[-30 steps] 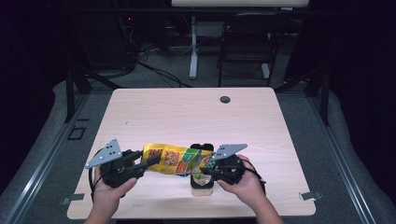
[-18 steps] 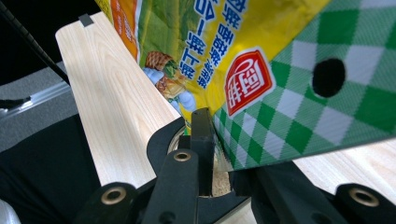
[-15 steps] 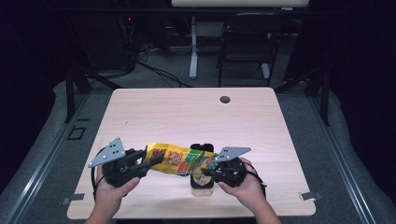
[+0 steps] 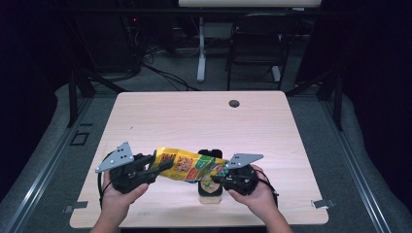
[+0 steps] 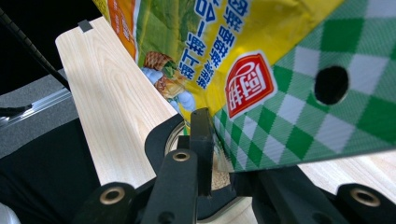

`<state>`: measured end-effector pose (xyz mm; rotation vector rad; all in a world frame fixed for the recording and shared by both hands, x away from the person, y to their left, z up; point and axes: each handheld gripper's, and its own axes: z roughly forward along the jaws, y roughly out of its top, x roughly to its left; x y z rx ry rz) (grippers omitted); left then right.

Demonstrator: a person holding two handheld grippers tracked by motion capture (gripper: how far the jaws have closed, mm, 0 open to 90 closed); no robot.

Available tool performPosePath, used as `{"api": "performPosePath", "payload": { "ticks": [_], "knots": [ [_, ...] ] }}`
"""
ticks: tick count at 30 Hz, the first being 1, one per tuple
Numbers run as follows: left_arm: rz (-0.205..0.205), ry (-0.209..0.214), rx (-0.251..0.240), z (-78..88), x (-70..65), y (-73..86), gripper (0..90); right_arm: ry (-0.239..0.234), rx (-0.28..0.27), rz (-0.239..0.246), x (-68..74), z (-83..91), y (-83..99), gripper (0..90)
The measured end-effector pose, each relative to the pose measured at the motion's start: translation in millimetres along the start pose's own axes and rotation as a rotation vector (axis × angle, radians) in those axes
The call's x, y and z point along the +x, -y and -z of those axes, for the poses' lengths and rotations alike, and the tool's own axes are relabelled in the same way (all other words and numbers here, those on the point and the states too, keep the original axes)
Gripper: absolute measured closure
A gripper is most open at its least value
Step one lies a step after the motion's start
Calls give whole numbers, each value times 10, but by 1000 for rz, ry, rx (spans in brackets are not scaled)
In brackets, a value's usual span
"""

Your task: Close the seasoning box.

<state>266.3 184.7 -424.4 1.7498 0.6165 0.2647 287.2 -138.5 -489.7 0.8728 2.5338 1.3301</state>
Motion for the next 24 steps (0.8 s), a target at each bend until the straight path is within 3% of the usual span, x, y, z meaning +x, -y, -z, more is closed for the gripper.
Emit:
{"api": "performPosePath", "payload": {
  "ticks": [24],
  "knots": [
    [-9, 17, -13, -67, -48, -36, 665, -4, -2, -18, -42, 37, 64, 805]
  ]
}}
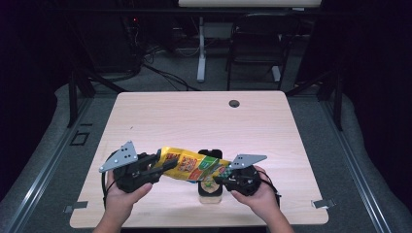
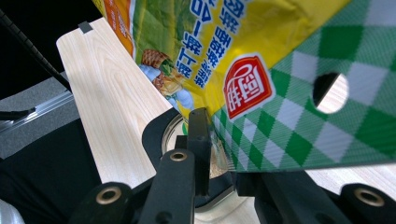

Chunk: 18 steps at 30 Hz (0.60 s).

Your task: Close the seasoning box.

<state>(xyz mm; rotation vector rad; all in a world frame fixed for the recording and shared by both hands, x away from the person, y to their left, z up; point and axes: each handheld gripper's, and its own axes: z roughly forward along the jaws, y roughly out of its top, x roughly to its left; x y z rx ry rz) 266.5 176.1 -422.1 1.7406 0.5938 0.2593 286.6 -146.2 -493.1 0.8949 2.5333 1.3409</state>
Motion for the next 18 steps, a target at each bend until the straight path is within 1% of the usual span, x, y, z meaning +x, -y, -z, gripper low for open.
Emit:
{"api": "performPosePath", "payload": {
  "ticks": [4, 18],
  "knots": [
    [-1, -3, -2, -9, -12, 4, 666, 0, -6, -7, -5, 12, 10, 803],
    [-3, 15, -19, -42, -35, 2, 671, 1, -3, -13, -34, 29, 34, 797]
  ]
}}
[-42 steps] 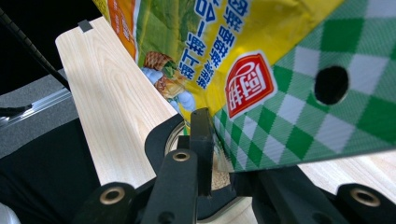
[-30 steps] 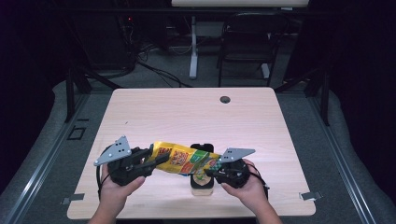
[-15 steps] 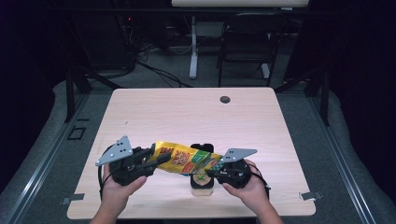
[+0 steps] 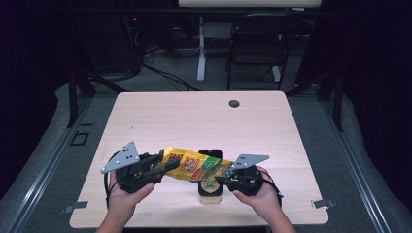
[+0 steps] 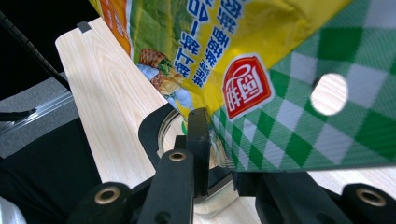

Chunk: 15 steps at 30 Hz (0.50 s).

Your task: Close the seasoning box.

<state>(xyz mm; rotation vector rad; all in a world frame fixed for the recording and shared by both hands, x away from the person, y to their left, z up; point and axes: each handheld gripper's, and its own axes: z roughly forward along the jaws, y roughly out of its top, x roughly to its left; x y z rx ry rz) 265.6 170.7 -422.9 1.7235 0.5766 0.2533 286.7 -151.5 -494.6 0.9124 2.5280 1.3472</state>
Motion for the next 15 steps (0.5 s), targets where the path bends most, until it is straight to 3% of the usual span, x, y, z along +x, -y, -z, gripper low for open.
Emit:
{"api": "performPosePath", "payload": {
  "ticks": [15],
  "knots": [
    [-9, 15, 0, -45, -50, -32, 671, -8, 5, -19, -50, 11, 45, 780]
  ]
}}
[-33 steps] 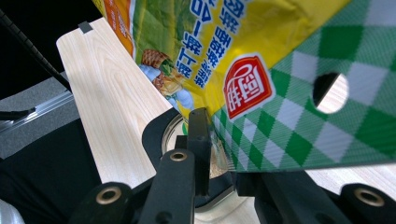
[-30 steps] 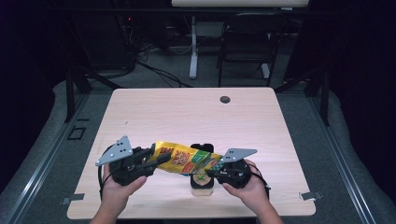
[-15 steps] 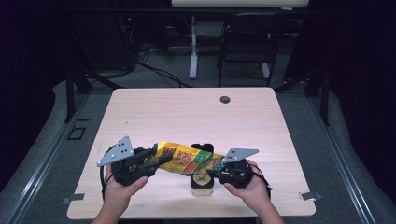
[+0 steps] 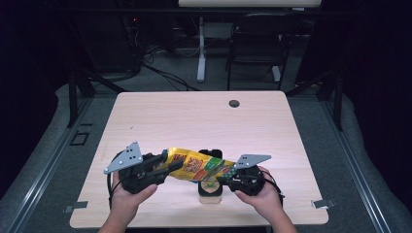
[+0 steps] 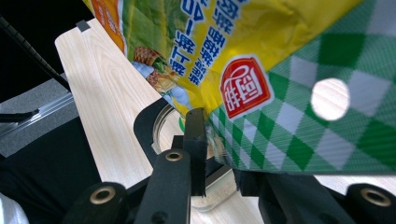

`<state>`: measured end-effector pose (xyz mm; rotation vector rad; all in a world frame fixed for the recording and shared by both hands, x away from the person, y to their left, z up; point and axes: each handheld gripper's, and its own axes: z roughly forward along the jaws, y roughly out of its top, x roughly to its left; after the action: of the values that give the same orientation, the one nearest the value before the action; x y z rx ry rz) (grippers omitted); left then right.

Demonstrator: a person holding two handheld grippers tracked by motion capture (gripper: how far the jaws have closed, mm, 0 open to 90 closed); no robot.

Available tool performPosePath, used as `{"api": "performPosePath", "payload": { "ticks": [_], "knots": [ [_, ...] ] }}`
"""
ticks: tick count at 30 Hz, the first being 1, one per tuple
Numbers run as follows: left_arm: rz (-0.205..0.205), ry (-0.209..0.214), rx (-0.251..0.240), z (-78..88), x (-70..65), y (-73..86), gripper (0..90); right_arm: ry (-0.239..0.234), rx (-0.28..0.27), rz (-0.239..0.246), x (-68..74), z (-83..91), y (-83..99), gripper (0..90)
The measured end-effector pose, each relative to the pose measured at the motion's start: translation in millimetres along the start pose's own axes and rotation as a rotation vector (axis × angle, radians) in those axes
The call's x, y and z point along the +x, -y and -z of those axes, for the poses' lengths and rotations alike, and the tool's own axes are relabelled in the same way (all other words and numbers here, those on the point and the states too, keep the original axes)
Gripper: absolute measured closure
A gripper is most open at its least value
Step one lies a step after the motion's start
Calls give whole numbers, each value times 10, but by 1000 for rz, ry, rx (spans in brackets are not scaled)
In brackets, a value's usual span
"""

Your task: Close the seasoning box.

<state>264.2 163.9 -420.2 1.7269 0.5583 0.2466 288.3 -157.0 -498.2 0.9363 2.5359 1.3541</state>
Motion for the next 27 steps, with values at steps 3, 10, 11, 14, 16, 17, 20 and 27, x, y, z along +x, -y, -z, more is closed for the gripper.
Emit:
{"api": "performPosePath", "payload": {
  "ticks": [3, 10, 11, 14, 16, 17, 20, 27],
  "knots": [
    [1, -1, -5, -1, 3, -1, 671, -3, 2, 5, -6, 6, 3, 778],
    [6, 10, -19, 3, 7, -9, 680, -7, -4, 3, -29, 49, 4, 783],
    [6, 11, -18, 0, 6, -7, 681, -6, -8, 1, -25, 44, 8, 795],
    [6, 10, -17, -5, 3, -13, 681, -7, 0, 9, -17, 37, 9, 815],
    [5, 10, -15, -7, 2, -17, 682, -5, -2, 10, -11, 30, 10, 819],
    [5, 10, -15, -8, 1, -18, 684, -4, -2, 10, -10, 28, 11, 821],
    [4, 6, -19, -17, -5, -19, 694, -5, -1, 13, -8, 27, 12, 832],
    [11, 14, -26, -30, -4, -24, 722, -2, -6, 8, -4, 23, 17, 845]
  ]
}}
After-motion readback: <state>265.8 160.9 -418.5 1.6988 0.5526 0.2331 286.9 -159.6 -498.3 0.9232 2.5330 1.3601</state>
